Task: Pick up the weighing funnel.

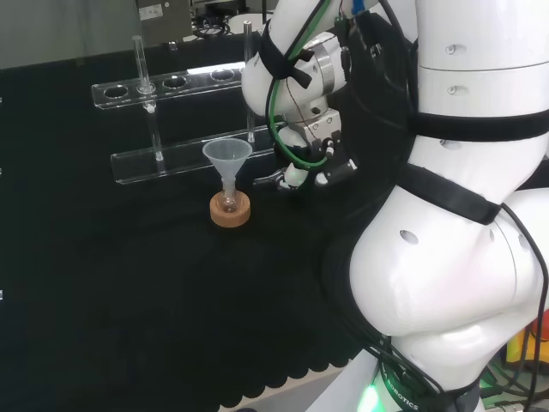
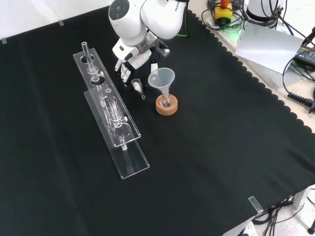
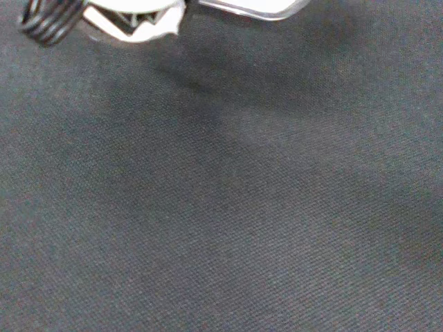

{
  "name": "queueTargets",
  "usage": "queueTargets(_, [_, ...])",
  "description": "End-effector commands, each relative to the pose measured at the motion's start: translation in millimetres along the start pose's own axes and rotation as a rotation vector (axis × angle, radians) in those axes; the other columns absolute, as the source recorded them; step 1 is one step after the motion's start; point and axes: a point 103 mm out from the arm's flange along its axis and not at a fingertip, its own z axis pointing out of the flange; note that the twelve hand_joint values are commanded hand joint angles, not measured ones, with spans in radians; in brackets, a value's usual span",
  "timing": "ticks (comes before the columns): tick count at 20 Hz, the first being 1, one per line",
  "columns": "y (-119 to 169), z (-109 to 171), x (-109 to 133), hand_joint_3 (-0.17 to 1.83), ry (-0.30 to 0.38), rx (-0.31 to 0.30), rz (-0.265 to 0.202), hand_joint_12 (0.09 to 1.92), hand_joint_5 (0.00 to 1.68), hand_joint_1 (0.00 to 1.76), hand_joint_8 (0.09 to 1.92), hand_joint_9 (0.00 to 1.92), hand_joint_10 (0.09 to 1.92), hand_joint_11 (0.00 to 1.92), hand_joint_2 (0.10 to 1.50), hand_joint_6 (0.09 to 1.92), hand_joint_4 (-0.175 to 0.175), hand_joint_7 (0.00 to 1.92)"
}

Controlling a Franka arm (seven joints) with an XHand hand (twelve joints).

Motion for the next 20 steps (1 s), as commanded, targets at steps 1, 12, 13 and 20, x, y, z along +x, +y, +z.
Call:
queueTargets(1, [0.3, 2.5, 1.6, 0.62, 0.003, 0.001, -0.002, 1.24, 0.64, 0.90, 0.72, 0.95, 0.51, 0.56, 0.64, 0.66, -0.048, 0.75])
queueTargets(12, [-0.4, 7.0, 1.9, 0.63, -0.002, 0.008, 0.000, 1.24, 0.67, 0.91, 0.72, 0.96, 0.50, 0.57, 0.64, 0.67, -0.044, 0.76])
queueTargets(13, [-0.3, 6.8, 2.8, 0.63, -0.004, 0.010, 0.001, 1.24, 0.68, 0.91, 0.72, 0.96, 0.50, 0.57, 0.64, 0.68, -0.043, 0.77])
queueTargets(20, [-0.6, 10.8, -2.4, 0.63, 0.008, 0.010, -0.002, 1.23, 0.70, 0.92, 0.72, 0.97, 0.50, 0.57, 0.65, 0.69, -0.037, 0.78])
